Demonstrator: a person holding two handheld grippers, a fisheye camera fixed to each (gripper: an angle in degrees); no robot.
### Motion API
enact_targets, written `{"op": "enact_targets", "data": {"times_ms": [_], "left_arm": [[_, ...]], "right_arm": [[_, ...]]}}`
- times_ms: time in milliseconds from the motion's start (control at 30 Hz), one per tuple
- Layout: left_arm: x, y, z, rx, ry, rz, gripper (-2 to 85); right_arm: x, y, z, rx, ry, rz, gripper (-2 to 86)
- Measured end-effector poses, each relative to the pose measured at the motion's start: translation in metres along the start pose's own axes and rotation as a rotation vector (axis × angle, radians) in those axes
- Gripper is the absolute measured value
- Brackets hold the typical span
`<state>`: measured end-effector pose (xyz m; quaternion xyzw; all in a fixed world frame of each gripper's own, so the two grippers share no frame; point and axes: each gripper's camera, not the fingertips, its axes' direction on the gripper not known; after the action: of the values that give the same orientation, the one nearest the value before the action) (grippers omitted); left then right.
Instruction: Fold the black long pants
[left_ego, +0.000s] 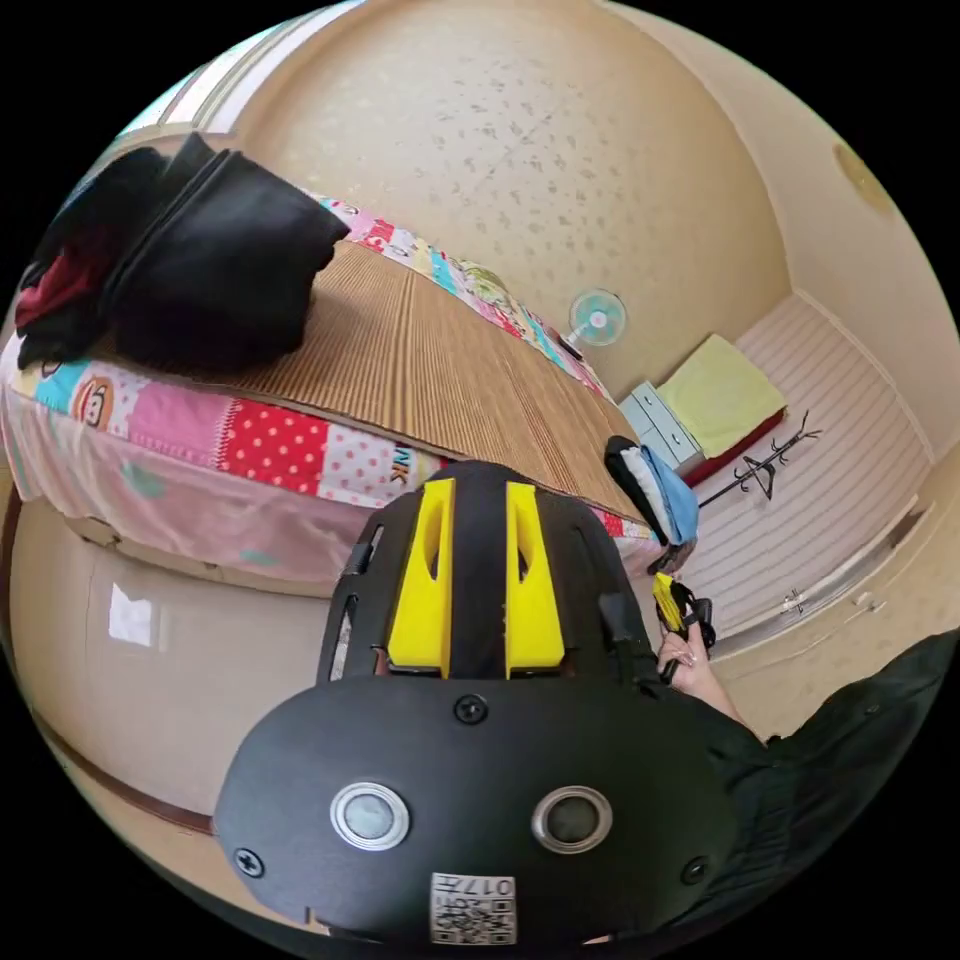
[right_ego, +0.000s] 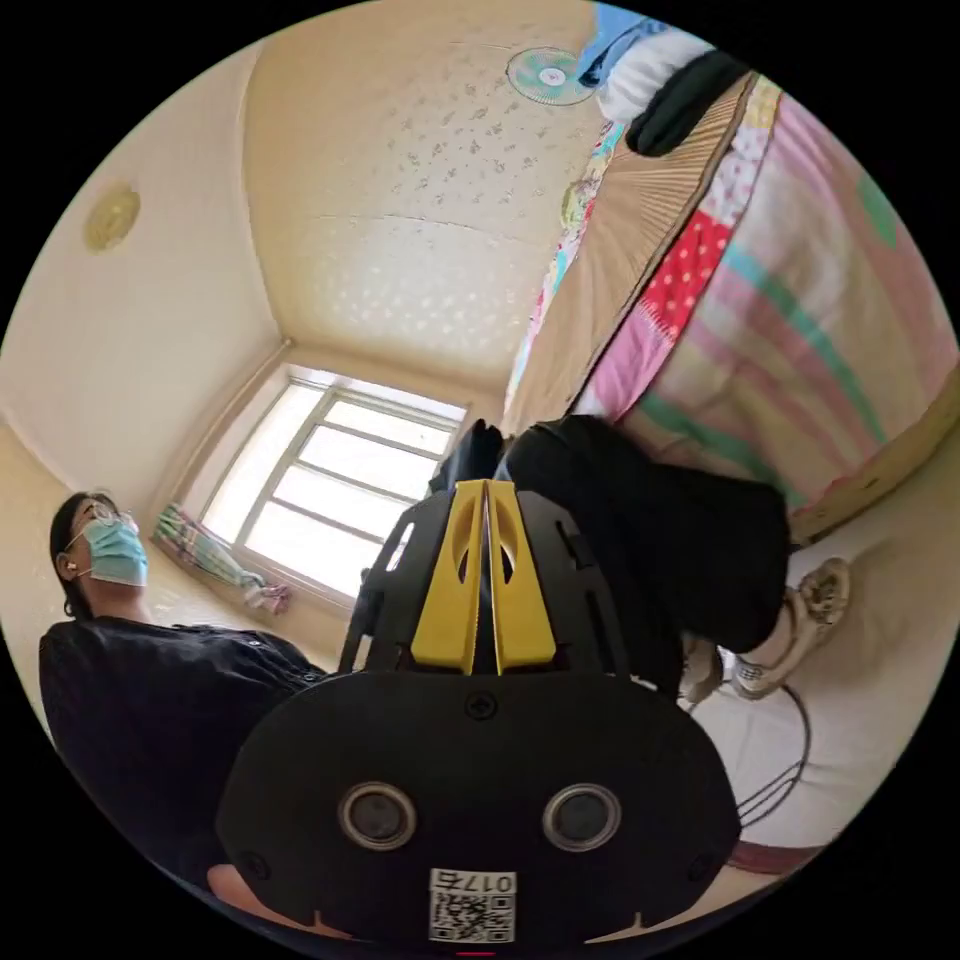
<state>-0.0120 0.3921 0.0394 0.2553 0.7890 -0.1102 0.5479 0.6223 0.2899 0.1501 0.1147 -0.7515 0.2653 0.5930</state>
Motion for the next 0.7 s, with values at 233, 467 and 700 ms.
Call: {"op": "enact_targets", "data": {"times_ms": [233, 467, 700], "left_arm": [[-0.061, -0.06, -0.059, 0.202, -0.202, -0.006, 6.4], [-0.121, -0.175, -0.086, 0.259, -0.435, 0.014, 10.7], [-0.197, -0.207, -0.088, 0.168, -0.282, -0.378, 9.1]], "right_arm": [[-0.077, -0.033, 0.103, -0.284, -0.196, -0.187, 0.5], [-0.096, 0.017, 0.162, -0.582, -0.077, -0.307, 0.3], [-0.089, 0.025, 0.122, -0.503, -0.092, -0.282, 0.4]]}}
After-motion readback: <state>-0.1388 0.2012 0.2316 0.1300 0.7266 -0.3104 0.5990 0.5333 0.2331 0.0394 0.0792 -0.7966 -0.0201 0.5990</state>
